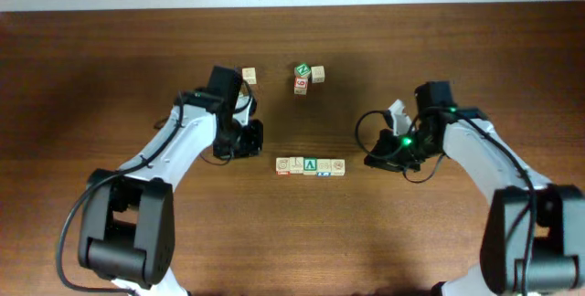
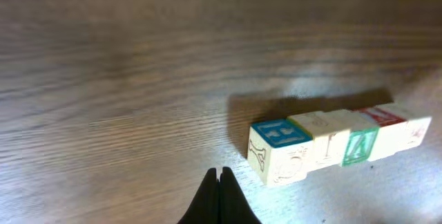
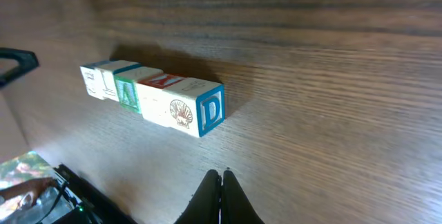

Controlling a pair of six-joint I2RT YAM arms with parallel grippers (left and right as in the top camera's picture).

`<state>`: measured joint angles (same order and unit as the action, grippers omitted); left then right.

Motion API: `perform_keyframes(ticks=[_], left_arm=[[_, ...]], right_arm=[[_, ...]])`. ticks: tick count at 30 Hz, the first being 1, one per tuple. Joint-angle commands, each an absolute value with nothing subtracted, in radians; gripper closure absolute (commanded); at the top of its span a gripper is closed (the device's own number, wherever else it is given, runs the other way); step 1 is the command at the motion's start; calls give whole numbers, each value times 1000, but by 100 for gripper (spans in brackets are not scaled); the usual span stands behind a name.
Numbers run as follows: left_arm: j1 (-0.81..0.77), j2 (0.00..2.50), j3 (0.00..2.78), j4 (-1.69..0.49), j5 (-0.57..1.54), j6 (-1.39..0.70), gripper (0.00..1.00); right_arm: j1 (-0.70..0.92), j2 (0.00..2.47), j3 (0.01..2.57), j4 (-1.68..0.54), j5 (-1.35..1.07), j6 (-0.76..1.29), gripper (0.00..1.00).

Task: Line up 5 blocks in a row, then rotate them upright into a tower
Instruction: 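Move both grippers down to opposite ends of the block row, then squeeze the row between left and right grippers from both ends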

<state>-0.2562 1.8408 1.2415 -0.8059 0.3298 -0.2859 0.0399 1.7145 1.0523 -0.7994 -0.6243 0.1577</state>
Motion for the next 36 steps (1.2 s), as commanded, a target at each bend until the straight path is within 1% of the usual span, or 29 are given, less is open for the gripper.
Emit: perform_keyframes(ticks=[1,6,12,16,36], left_arm=[[-255,1844,1176,-754,382,-252,100],[-255,1844,1122,-695,383,-252,100],[-256,1848,1092,-659,450,-253,100],[-256,1850,1090,-655,450,-253,100],[-256,1851,1061,-614,450,-253,100]], right_arm=[[82,1766,1047,-776,-612,175,96],[91,1776,1047,-761,-612,175,96],[91,1776,1047,-752,-611,175,96],[92,1776,1047,-736,-577,208,96],[93,1776,1030,-709,-570,228,96]])
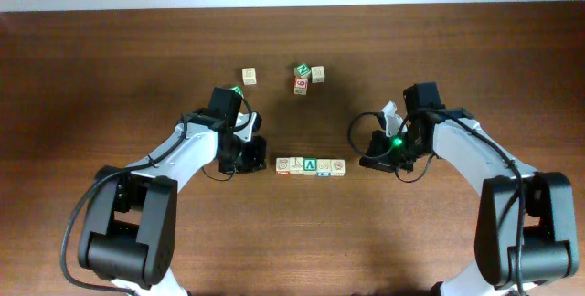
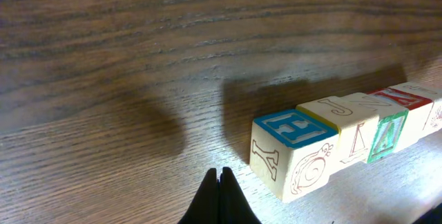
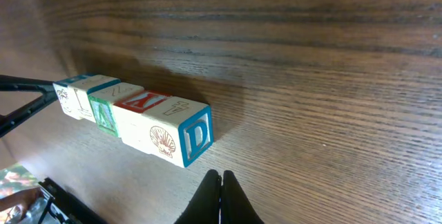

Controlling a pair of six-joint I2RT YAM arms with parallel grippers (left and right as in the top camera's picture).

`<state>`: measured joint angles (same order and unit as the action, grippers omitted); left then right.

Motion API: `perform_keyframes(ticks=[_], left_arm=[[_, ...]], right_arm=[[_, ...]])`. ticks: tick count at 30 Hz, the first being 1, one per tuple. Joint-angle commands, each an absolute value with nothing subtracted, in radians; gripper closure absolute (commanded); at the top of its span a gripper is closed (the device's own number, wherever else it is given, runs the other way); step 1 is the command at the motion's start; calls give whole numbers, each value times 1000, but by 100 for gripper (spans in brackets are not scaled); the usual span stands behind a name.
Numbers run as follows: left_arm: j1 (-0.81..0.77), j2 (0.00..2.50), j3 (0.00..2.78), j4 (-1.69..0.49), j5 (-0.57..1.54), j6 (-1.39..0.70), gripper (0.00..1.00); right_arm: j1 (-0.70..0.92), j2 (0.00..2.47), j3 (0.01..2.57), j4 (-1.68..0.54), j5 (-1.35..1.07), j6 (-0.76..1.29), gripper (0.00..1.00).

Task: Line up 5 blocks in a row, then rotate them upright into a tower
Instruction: 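Squeeze the row between left and right grippers from both ends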

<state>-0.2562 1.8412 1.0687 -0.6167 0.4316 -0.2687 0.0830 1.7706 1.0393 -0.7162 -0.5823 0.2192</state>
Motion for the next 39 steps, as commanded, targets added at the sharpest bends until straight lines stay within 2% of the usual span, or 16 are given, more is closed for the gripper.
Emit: perform_keyframes(ticks=[1,35,39], left_arm=[[-256,1851,1061,-614,450,-253,100],[-256,1851,1060,-610,451,-252,100],[-255,1851,1060,-609,508,-251,100]], right_arm=[[93,1776,1030,-706,-569,241,96],[120,1806,1030,-630,-518,267,95],[119,1806,1030,-630,-518,267,95]])
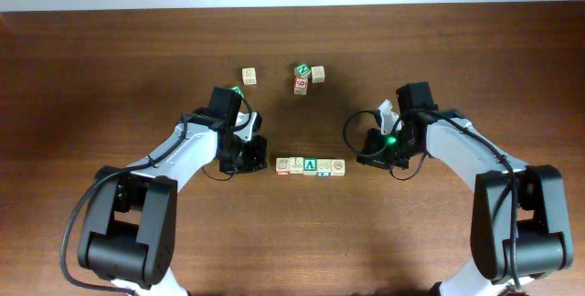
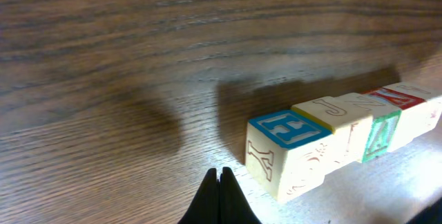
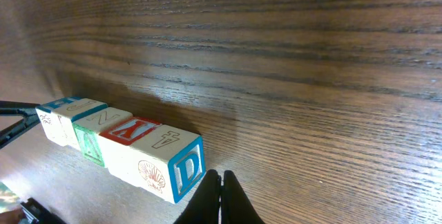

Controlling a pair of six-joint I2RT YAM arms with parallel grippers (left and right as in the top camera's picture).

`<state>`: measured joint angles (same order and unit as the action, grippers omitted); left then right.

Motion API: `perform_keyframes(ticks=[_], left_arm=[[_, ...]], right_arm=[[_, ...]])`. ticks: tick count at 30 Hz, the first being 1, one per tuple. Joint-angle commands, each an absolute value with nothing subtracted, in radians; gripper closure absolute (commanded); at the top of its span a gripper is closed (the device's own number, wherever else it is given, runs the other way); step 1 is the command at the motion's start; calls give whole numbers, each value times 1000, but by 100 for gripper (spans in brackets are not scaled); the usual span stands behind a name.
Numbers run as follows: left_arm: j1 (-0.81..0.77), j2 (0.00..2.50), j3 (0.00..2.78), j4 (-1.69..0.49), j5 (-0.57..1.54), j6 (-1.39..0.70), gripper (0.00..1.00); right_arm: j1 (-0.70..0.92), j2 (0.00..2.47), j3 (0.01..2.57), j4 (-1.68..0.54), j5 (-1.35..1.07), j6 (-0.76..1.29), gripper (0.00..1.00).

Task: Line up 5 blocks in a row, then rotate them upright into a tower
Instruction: 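Squeeze the row between left and right grippers from both ends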

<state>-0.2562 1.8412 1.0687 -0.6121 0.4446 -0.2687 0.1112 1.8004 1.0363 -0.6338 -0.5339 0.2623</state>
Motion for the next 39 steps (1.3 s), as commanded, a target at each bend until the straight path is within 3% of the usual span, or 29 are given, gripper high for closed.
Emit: perform_keyframes(ticks=[1,26,39], left_arm=[[-255,1851,1060,-606,521,-250,100],[-256,1851,1060,-595,535,-234,100],[-256,1851,1060,-595,535,-234,100]], right_arm=[[120,1806,1030,-631,-518,267,95],[171,1864,1025,-601,-535,297,96],[170,1864,1025,-624,-629,214,96]])
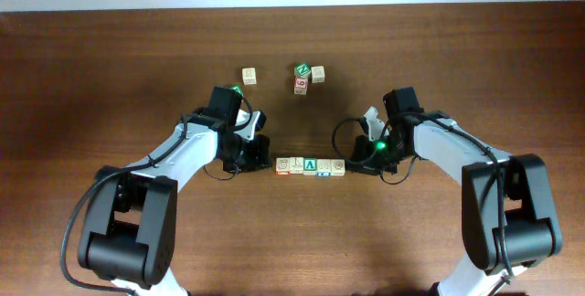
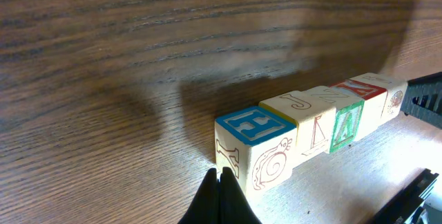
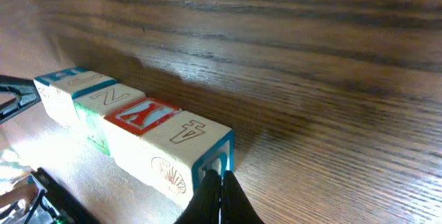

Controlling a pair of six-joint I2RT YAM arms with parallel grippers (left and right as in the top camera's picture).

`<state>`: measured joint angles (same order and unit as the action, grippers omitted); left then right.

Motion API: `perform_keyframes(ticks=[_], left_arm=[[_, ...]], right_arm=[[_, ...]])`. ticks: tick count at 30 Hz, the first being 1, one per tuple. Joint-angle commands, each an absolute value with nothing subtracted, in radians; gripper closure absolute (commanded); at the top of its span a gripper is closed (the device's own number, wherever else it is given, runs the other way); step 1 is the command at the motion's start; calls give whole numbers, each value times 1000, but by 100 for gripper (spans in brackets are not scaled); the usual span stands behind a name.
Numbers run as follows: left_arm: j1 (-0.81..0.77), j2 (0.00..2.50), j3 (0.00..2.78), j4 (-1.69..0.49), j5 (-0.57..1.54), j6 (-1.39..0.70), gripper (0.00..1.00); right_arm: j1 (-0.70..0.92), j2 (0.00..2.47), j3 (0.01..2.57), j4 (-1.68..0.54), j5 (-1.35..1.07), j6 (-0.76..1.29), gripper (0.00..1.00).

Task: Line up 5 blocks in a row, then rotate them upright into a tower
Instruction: 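Squeeze the row between left and right grippers from both ends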

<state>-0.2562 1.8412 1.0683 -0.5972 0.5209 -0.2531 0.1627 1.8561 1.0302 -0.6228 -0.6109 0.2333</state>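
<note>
Five letter blocks lie in a straight row [image 1: 311, 165] at the table's middle. My left gripper [image 1: 265, 162] is shut, its tips [image 2: 221, 173] against the side of the left end block with the blue top [image 2: 253, 126]. My right gripper [image 1: 356, 161] is shut too, its tips [image 3: 219, 176] against the blue-framed D face of the right end block [image 3: 181, 143]. A red-topped block [image 3: 146, 115] sits beside that one. Neither gripper holds anything.
Several loose blocks lie at the back: a pale one [image 1: 249, 76], a green one [image 1: 303, 69] on a red one [image 1: 301, 85], and another pale one [image 1: 318, 74]. Bare wooden table [image 1: 137, 58] surrounds the row.
Both shut grippers have moved inward along the row's line. Each was a short gap from its end block and now has its tips against it. The row stays in place.
Both grippers were shut and well clear of the row's two ends. At each later moment they stood closer, the left from the left and the right from the right. Now they touch the end blocks, with the row between them.
</note>
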Motion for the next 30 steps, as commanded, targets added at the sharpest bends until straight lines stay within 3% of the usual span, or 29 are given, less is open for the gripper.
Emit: perform_keyframes(ticks=[1,30], left_arm=[[-256,1851,1060,-595,535,-234,100],[-319,1851,1060,-576,471,-299,100]], right_arm=[[170,1864,1025,-624,-632,214,96],[170,1864,1025,-630,-665,209,96]])
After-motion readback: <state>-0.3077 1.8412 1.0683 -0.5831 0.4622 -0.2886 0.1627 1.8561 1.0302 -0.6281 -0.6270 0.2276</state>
